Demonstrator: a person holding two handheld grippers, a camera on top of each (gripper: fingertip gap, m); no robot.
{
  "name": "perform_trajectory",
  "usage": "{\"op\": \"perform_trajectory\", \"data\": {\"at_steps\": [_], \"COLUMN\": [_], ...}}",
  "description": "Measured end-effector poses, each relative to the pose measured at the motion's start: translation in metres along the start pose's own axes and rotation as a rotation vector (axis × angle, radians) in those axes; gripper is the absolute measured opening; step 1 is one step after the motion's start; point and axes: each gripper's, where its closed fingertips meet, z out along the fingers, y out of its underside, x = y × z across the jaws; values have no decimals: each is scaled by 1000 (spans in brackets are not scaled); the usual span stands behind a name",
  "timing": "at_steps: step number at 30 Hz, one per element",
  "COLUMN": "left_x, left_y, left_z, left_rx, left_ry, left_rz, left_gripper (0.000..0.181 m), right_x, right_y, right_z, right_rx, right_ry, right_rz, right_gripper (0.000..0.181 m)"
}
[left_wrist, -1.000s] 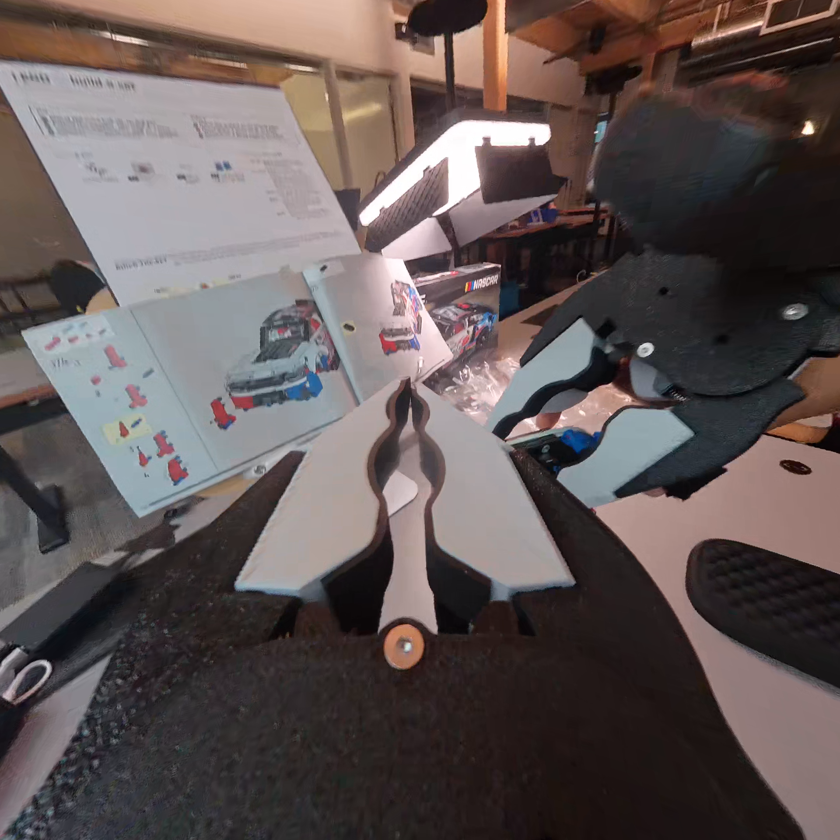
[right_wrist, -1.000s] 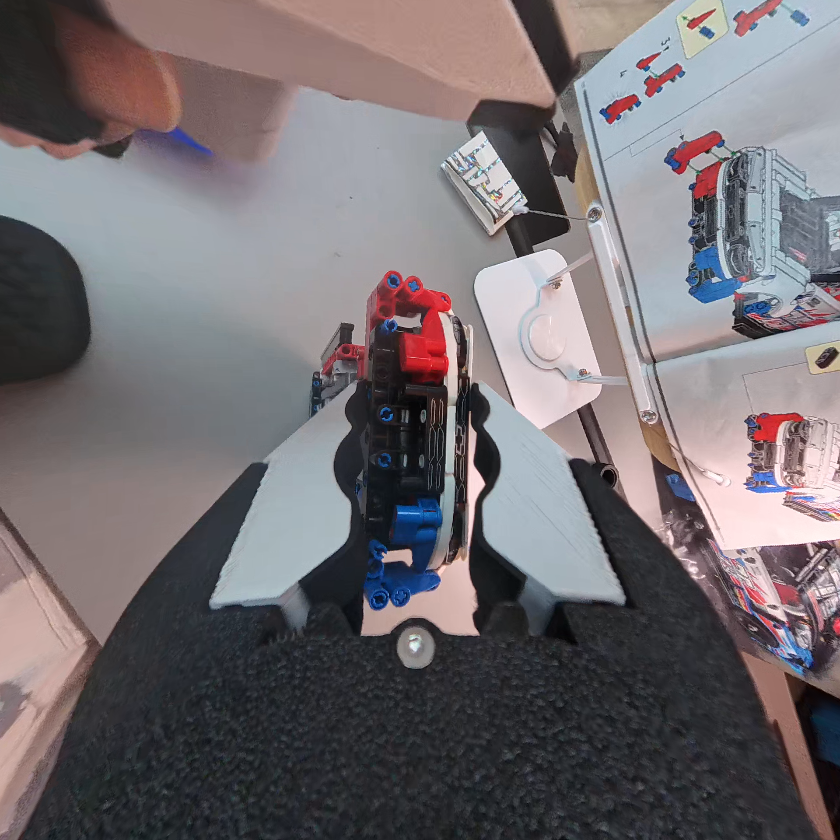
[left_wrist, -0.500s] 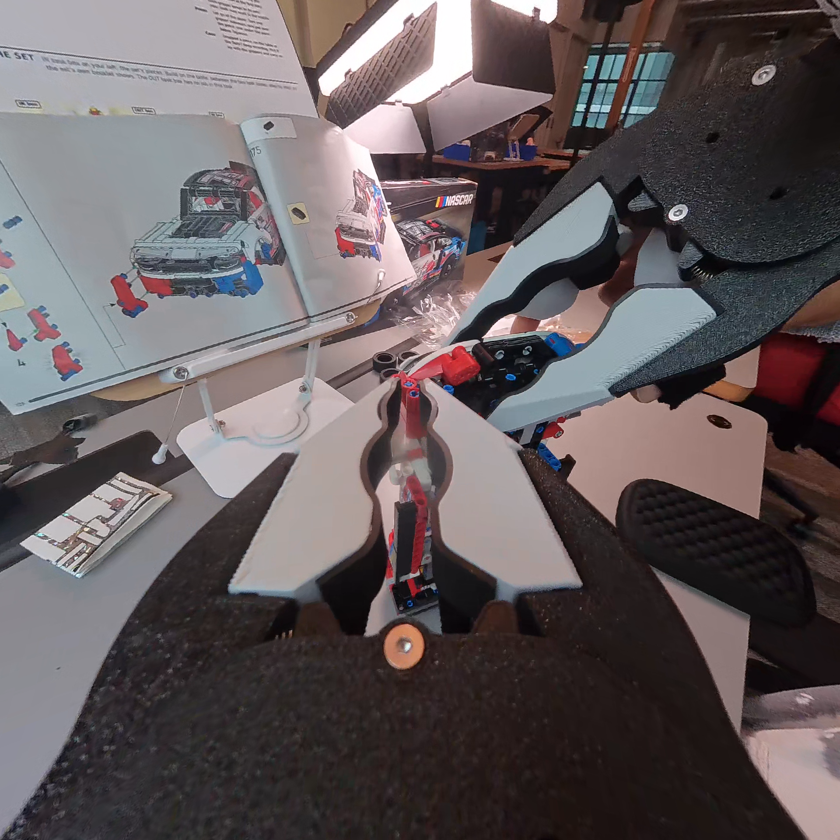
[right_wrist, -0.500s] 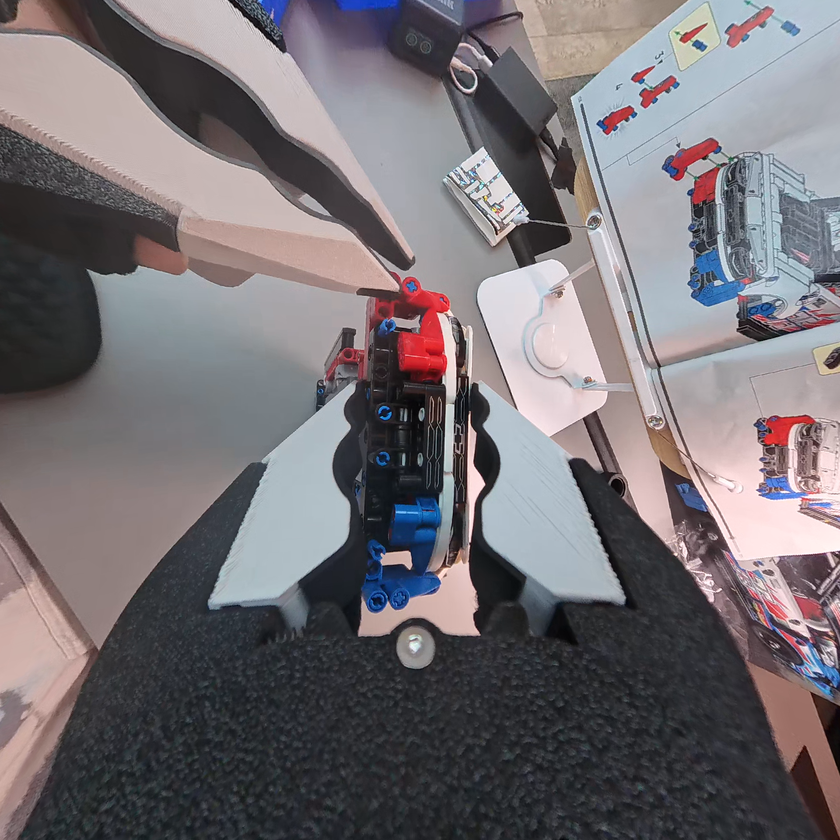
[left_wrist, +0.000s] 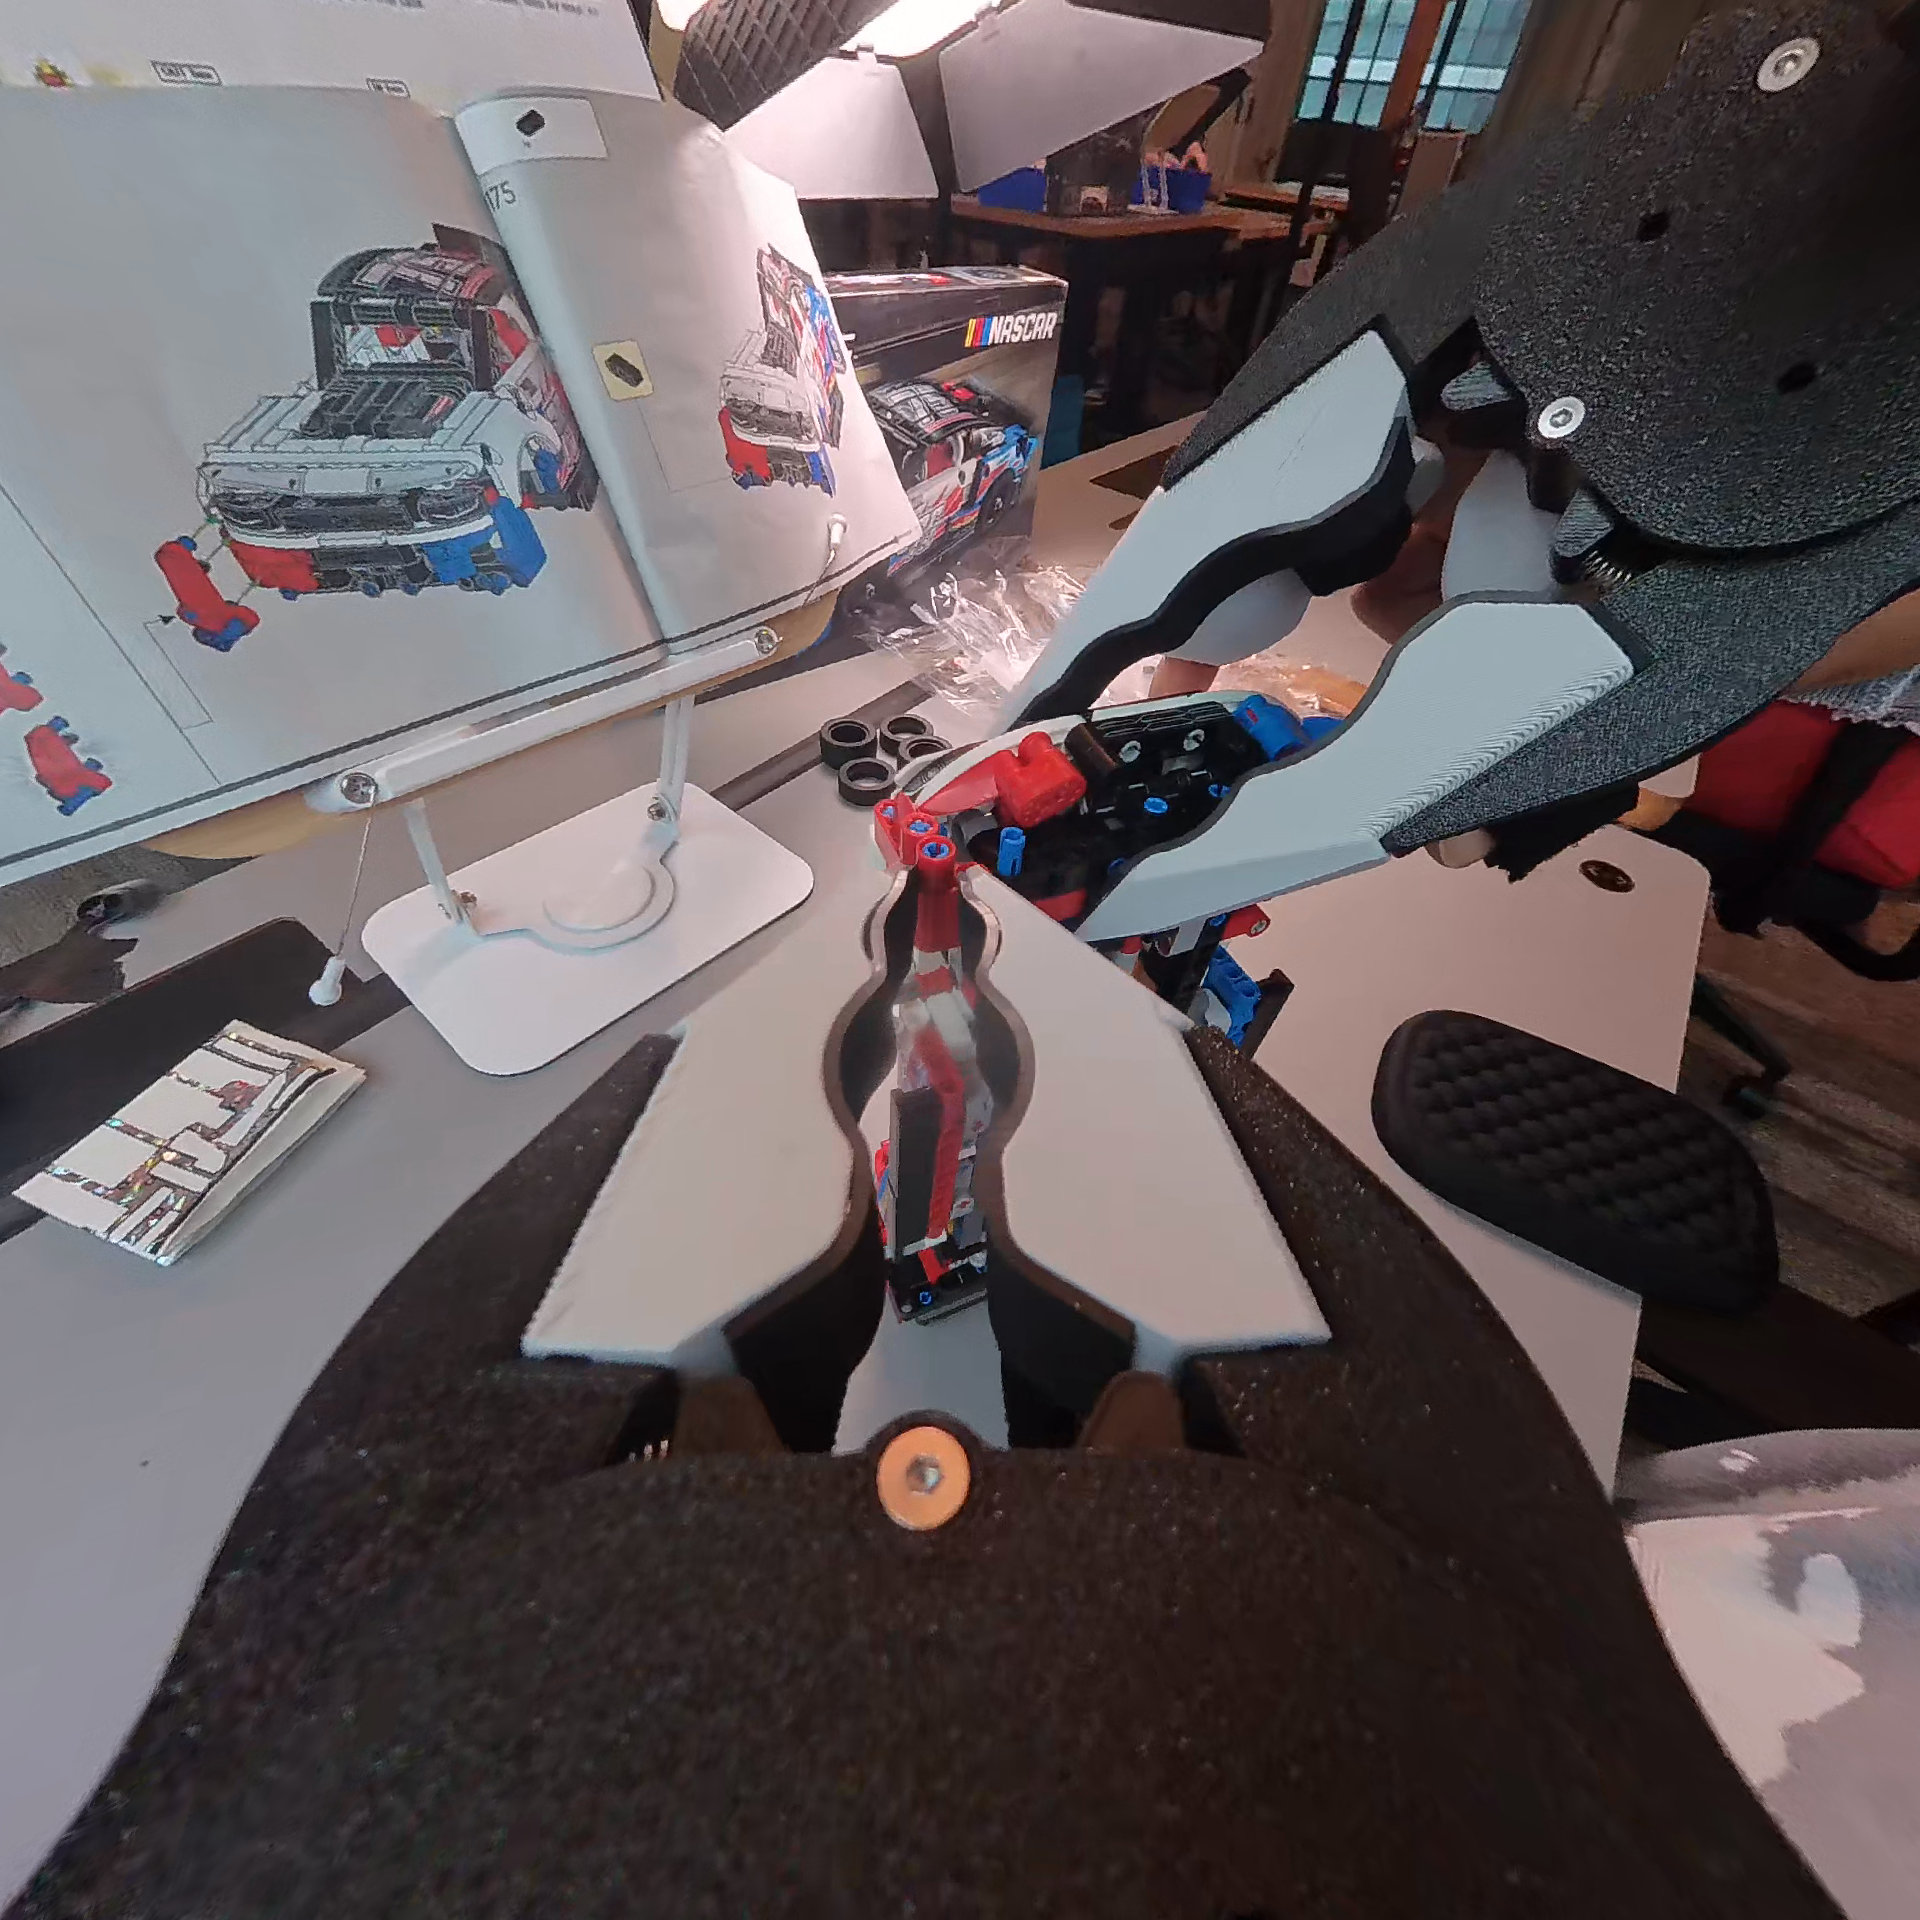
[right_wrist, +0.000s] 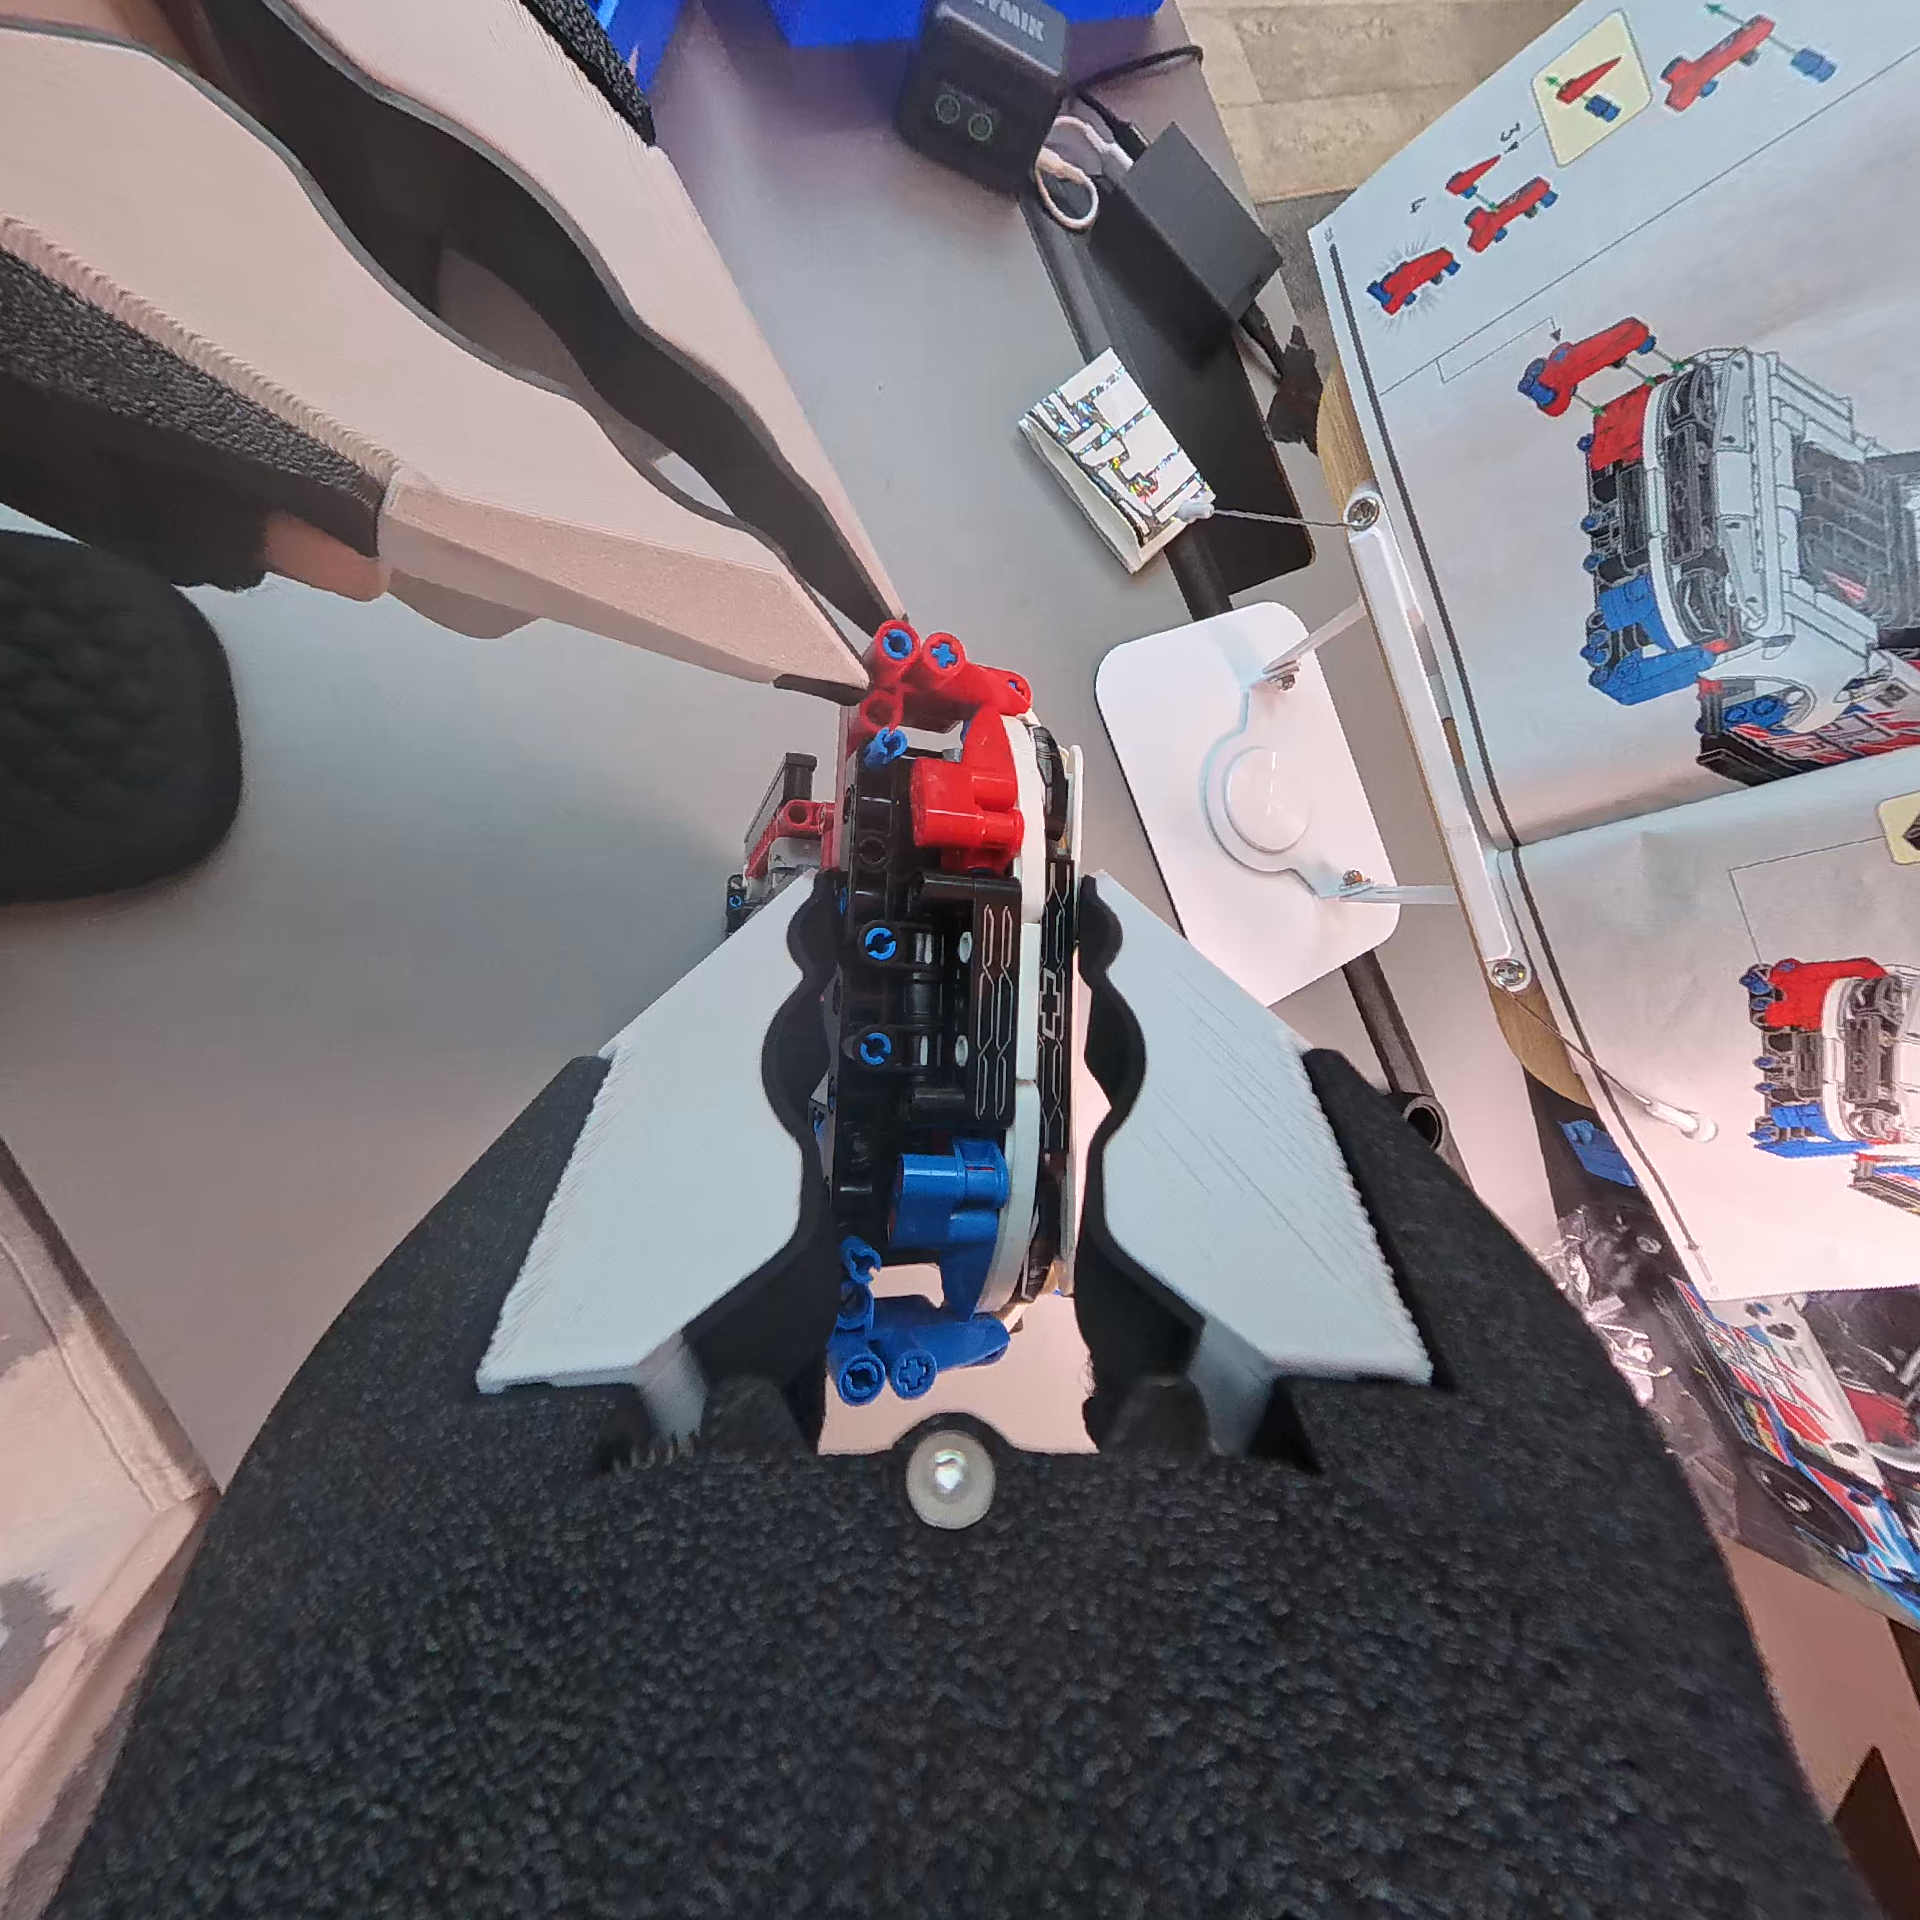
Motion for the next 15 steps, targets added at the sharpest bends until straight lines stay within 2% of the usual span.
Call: {"op": "perform_trajectory", "data": {"at_steps": [3, 6, 7, 15], "left_x": [5, 0, -3, -6], "left_y": [-2, -2, -1, -2], "left_z": [0, 1, 1, 8], "left_rx": [21, 36, 36, 27], "left_ry": [68, 16, -23, -109], "left_rz": [-74, -63, -36, 19], "left_gripper": [16, 12, 6, 6], "right_x": [-2, -3, -2, 0], "right_y": [-1, -1, -1, 0], "right_z": [-1, 0, 0, 1], "right_rx": [7, 9, 9, -3], "right_ry": [-8, 7, 2, 37], "right_rz": [-2, -17, -10, -40], "right_gripper": [46, 46, 46, 46]}}
